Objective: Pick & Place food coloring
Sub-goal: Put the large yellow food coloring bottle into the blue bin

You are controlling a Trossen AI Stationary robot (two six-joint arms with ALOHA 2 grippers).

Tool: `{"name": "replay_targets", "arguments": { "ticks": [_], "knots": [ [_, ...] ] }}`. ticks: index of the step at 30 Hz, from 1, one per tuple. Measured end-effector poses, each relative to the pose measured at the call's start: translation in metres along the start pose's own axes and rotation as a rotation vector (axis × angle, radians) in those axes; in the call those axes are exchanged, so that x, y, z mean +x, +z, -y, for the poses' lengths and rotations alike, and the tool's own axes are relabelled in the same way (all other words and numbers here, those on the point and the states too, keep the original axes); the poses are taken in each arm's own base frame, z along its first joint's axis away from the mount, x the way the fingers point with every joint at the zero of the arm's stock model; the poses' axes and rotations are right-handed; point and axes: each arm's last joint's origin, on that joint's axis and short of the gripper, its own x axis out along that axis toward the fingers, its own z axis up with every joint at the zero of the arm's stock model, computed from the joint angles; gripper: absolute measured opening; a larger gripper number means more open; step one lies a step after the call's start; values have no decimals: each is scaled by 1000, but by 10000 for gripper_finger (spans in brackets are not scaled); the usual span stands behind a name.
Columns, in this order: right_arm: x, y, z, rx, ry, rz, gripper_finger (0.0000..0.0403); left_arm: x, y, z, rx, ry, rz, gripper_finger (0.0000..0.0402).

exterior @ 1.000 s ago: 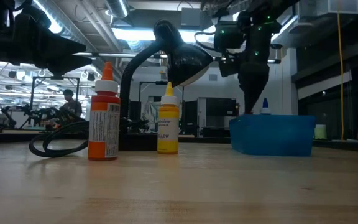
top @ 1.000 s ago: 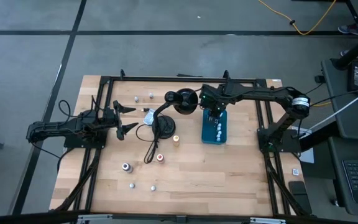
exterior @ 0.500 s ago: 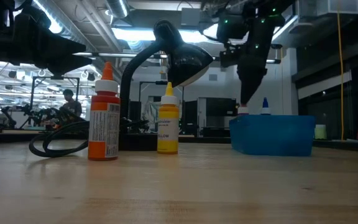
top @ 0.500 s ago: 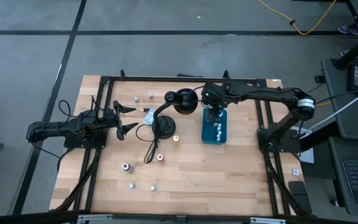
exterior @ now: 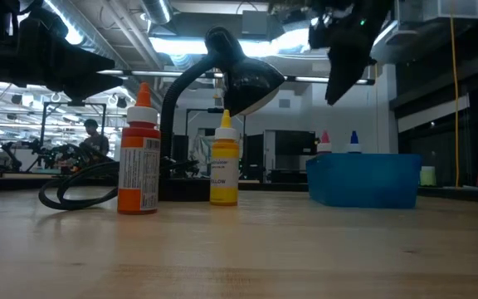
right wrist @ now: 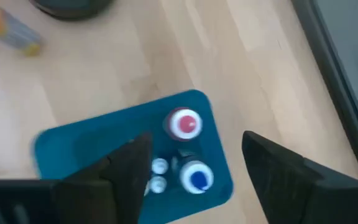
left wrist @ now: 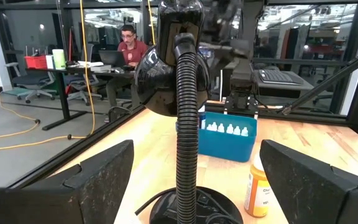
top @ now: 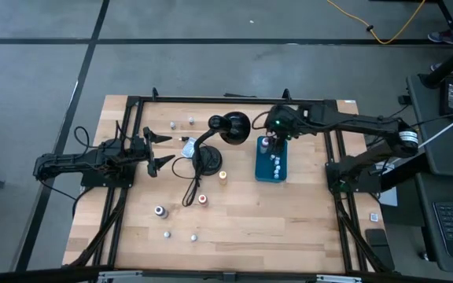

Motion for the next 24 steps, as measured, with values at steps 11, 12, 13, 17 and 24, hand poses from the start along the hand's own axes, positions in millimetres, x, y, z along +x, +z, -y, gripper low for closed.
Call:
{"name": "replay_targets", "arguments": {
  "ticks": [11,12,13,17,24],
  "knots": [
    [-39,-16,-37,43,86,80,323,0,0,0,0,0,0,345],
    [-42,-17,-42,41,101,89,324,0,0,0,0,0,0,345],
    [-44,-19,-48,30,119,98,324,0,0,0,0,0,0,345],
    [-51,-23,-75,-36,174,136,320,0,0,0,0,0,0,345],
    [-46,-27,-121,-148,203,199,318,0,0,0,0,0,0,345]
  ]
}}
